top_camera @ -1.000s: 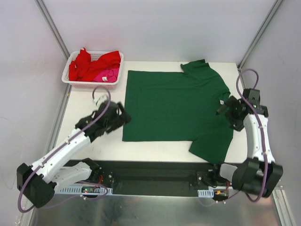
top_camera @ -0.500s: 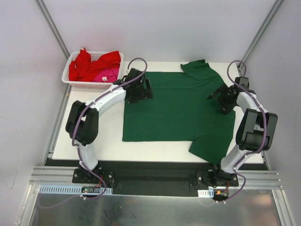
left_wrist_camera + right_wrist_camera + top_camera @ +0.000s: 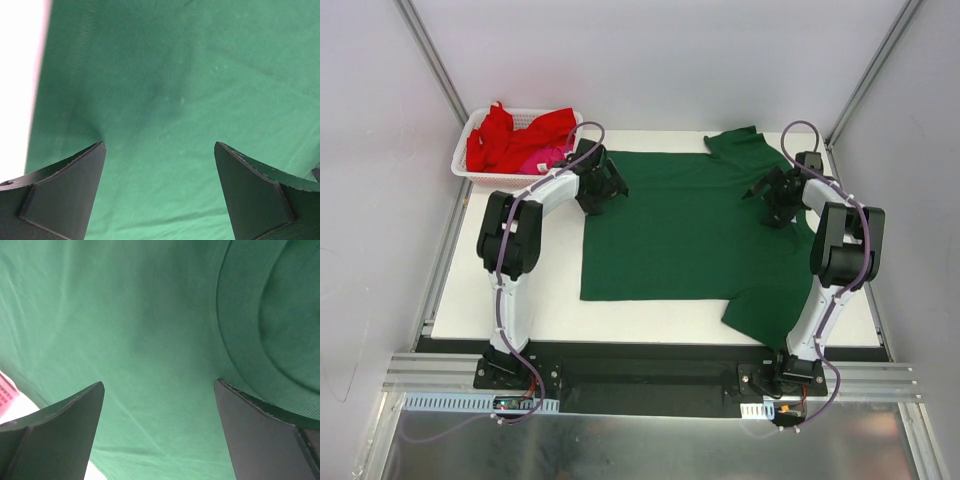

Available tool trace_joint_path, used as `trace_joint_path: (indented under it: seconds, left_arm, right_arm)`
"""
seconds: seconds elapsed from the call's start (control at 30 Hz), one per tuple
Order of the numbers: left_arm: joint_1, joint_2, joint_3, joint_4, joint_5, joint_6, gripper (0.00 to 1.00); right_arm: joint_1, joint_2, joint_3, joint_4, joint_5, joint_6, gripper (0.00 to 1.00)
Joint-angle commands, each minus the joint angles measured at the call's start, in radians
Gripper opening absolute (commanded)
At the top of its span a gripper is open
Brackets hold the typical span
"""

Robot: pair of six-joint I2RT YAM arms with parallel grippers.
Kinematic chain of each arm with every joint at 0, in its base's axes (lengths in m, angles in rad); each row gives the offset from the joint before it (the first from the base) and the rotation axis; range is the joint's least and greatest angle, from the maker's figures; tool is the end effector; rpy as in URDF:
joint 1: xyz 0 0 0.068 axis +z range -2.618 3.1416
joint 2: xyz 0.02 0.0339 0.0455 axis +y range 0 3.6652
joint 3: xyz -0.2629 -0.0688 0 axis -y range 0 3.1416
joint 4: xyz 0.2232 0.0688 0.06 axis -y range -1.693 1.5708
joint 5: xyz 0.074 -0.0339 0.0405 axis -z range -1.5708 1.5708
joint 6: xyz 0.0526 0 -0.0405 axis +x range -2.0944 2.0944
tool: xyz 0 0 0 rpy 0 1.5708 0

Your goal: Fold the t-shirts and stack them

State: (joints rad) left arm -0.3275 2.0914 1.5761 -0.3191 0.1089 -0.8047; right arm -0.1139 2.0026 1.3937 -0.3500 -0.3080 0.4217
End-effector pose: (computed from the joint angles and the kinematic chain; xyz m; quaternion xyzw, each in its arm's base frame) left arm 0.4331 -0.1532 0.1902 -0.2011 0.9098 -0.2356 0.2761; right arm 0.4178 -0.0317 0.1722 0.2048 0.9209 0.1902 0.2717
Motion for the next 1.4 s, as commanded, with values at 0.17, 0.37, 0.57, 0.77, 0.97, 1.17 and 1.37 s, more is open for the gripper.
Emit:
trace_joint_path:
  seconds: [0.17,0.37,0.57,0.77,0.97,1.17,1.37]
  left_arm:
    - [-0.001,0.084,0.050,0.098,0.028,-0.096,0.90]
    - [0.002,0.098,0.055,0.100,-0.005,-0.091,0.90]
    - [0.019,0.116,0.094,0.100,-0.014,-0.053,0.90]
    - [0.038,0.147,0.113,0.100,-0.031,-0.019,0.90]
    - [0.054,0.193,0.192,0.084,-0.026,0.042,0.90]
    - [0.061,0.246,0.289,0.049,-0.012,0.064,0.90]
    - [0.059,0.191,0.295,0.028,-0.020,0.099,0.90]
  right_arm:
    - [-0.004,0.054,0.070,0.032,0.000,0.048,0.96]
    - [-0.006,0.074,0.076,0.020,0.023,0.043,0.96]
    - [-0.006,0.114,0.139,0.017,0.027,0.040,0.96]
    - [-0.006,0.139,0.165,0.016,0.041,0.031,0.96]
    - [-0.006,0.162,0.183,0.025,0.035,0.032,0.96]
    - [-0.007,0.197,0.238,0.016,0.018,0.026,0.96]
    - [-0.007,0.151,0.284,-0.001,-0.029,0.026,0.96]
